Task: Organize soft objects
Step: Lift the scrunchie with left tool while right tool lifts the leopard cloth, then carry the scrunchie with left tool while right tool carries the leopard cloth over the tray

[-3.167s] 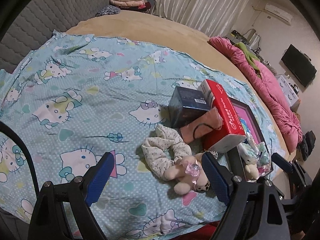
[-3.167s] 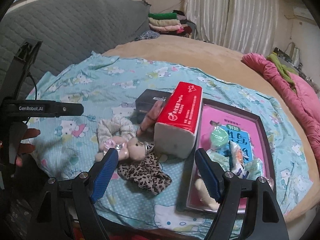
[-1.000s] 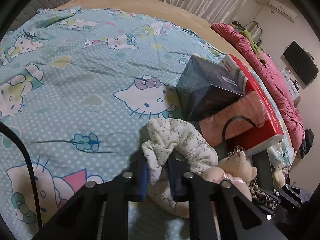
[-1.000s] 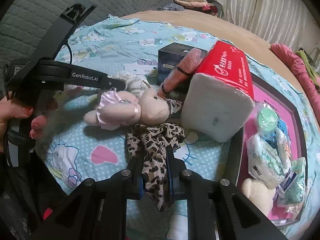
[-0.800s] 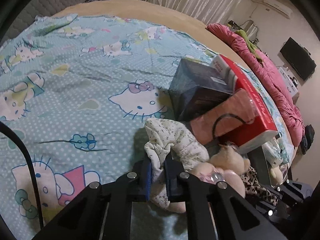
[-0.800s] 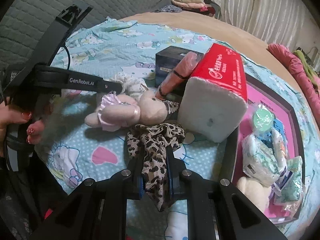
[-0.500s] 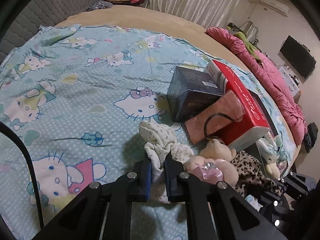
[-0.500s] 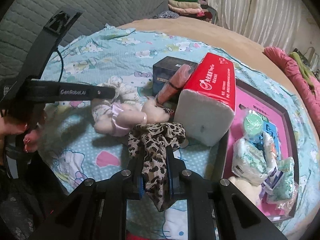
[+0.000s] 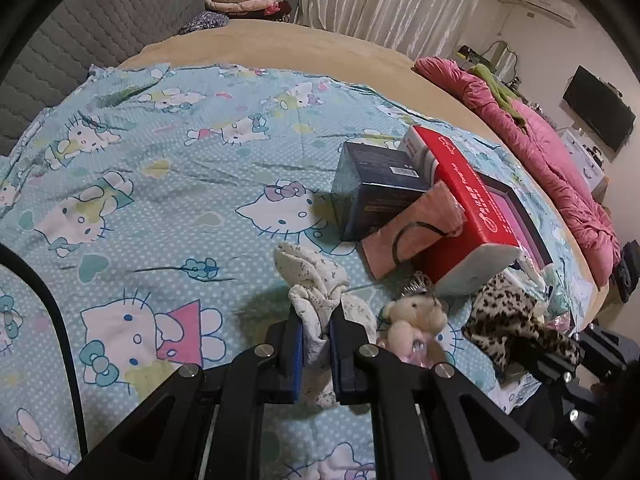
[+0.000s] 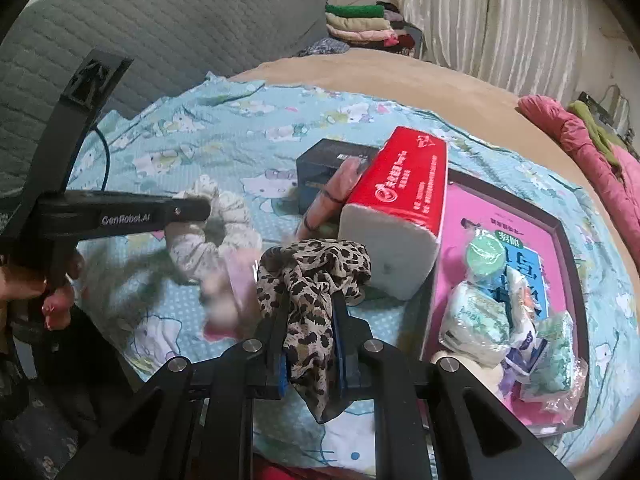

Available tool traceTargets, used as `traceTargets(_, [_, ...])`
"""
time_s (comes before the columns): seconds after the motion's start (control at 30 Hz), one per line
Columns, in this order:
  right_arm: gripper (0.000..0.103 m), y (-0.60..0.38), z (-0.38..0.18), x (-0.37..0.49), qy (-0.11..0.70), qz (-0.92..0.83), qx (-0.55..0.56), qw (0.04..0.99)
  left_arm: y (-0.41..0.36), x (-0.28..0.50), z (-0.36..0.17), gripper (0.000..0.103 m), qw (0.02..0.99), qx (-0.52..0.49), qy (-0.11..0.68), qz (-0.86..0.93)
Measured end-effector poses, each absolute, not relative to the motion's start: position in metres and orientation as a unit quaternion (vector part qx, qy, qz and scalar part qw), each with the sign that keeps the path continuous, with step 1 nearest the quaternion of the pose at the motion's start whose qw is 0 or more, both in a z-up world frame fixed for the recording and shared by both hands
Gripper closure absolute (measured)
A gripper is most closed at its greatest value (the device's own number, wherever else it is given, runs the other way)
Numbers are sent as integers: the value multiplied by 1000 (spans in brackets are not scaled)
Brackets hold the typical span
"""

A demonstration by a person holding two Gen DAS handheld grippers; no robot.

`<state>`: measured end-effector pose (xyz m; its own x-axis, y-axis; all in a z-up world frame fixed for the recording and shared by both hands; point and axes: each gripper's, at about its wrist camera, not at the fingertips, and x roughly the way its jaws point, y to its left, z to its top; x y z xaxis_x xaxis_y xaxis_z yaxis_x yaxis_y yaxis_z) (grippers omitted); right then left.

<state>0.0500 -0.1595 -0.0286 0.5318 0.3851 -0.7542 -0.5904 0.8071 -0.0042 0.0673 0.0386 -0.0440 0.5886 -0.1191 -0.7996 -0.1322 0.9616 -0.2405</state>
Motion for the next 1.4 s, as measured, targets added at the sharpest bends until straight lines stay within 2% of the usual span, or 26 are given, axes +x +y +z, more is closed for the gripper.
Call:
traceTargets(0.77, [86, -175, -23, 52, 391, 290, -94, 868, 20, 51, -21, 92, 888, -100, 449, 14])
traceTargets(1.4, [86, -188, -10, 51, 374, 291, -64, 878, -6, 41, 29, 92, 907, -84, 413, -11])
